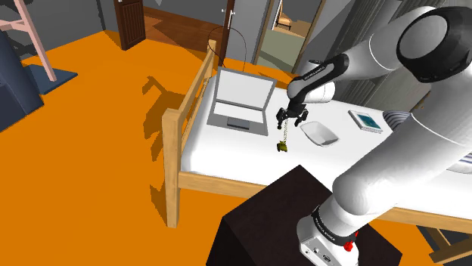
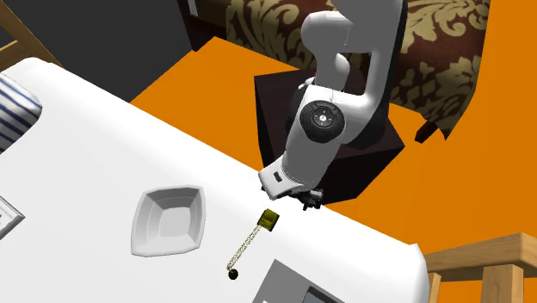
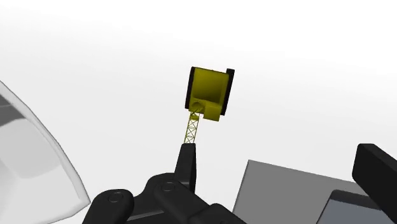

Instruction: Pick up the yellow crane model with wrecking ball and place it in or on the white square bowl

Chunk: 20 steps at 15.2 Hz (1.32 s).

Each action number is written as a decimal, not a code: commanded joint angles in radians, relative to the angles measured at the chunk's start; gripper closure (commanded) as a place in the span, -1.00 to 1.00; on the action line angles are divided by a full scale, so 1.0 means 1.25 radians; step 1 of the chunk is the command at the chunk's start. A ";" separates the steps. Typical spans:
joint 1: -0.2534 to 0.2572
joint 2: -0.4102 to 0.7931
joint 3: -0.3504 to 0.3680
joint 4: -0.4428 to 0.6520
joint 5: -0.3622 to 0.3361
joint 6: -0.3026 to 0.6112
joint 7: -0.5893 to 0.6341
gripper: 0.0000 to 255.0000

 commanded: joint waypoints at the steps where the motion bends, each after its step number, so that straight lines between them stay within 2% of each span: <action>1: -0.012 0.066 -0.009 0.031 0.042 0.048 -0.020 -1.00; 5: -0.054 0.185 -0.004 0.098 0.143 0.118 -0.075 -1.00; 9: -0.121 0.298 0.028 0.179 0.240 0.168 -0.127 -1.00; 17: -0.157 0.388 0.066 0.217 0.279 0.223 -0.154 -1.00; 20: -0.159 0.394 0.068 0.219 0.281 0.227 -0.155 -1.00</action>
